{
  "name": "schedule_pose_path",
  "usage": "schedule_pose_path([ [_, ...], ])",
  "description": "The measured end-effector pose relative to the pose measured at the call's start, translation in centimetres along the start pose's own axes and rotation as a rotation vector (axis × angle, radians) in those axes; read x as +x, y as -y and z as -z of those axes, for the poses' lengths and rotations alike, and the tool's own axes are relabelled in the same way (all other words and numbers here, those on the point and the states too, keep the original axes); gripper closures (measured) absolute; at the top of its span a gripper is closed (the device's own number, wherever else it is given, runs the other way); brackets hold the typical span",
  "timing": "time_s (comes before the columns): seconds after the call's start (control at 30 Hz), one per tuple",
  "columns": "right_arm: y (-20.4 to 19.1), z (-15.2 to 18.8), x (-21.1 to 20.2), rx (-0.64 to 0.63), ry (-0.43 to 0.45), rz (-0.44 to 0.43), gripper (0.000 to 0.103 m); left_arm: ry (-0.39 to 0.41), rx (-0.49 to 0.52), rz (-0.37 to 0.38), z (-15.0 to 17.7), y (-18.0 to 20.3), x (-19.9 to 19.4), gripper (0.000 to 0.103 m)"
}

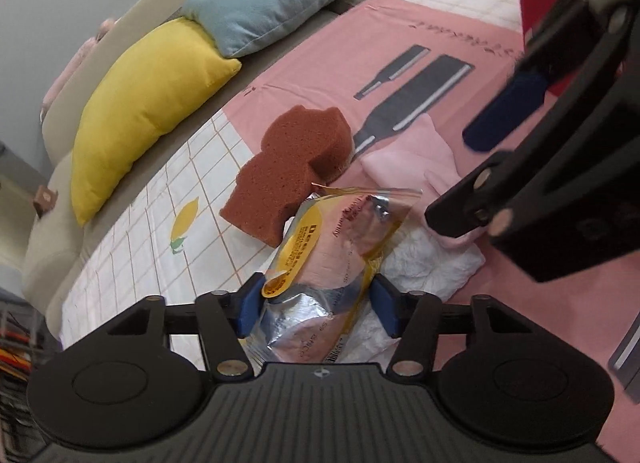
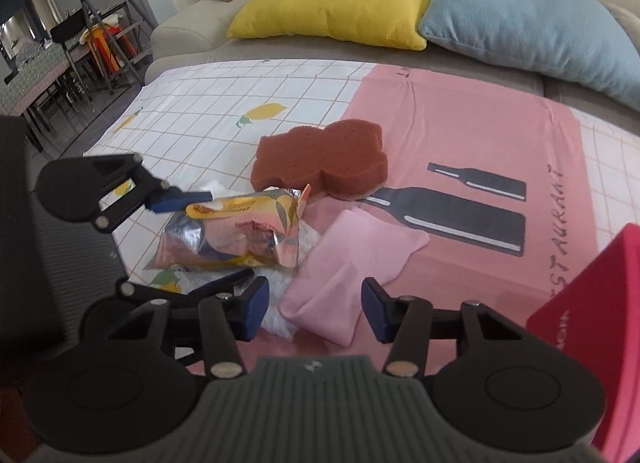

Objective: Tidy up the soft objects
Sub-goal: 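Grasp the pink cloth with the right tool while the left tool grasps the foil snack bag, then carry the pink cloth and snack bag into the white box and release both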

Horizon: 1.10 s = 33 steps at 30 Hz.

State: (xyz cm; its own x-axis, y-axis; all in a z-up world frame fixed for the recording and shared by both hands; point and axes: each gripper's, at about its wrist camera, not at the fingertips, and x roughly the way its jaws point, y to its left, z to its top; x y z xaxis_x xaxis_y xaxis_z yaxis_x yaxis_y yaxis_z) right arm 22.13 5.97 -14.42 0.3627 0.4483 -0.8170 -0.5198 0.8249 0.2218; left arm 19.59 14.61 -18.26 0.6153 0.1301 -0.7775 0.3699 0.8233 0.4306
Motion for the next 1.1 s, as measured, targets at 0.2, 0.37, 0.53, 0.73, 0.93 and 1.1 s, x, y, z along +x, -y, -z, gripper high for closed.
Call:
schedule_pose_path([
  [0.2,1.4,0.2,2.5,0.104,-0.063,-0.022,0.081,0.034,-0.228,0.028,0.5,-2.2,-1.4,0.063],
  [0.37,1.8,1.0,3.5,0.141,-0.099,-0.045,0.096,0.077,-0.318,0.015,0.1,-2.4,-3.6,0.066],
  [0.53,1.6,1.3,2.5,0.107,-0.085,-0.039,0.103,0.114,-0.446,0.042,-0.5,-2.8,-6.6,0.066],
  [0.73,2.1,2.4,-1.7,0.105,-0.039,-0.059,0.103,0.114,-0.610,0.119,0.2,-2.7,-9.0,0.066],
  [0.93,2.1,3.9,-7.0,0.085,0.015,-0.090,0.103,0.081,-0.699,0.173,0.8,-1.4,-10.7,0.066],
  [1.1,2.0,5.1,-11.4,0.074,0.069,-0.111,0.103,0.070,-0.762,0.225,0.9,-0.4,-12.2,0.066],
])
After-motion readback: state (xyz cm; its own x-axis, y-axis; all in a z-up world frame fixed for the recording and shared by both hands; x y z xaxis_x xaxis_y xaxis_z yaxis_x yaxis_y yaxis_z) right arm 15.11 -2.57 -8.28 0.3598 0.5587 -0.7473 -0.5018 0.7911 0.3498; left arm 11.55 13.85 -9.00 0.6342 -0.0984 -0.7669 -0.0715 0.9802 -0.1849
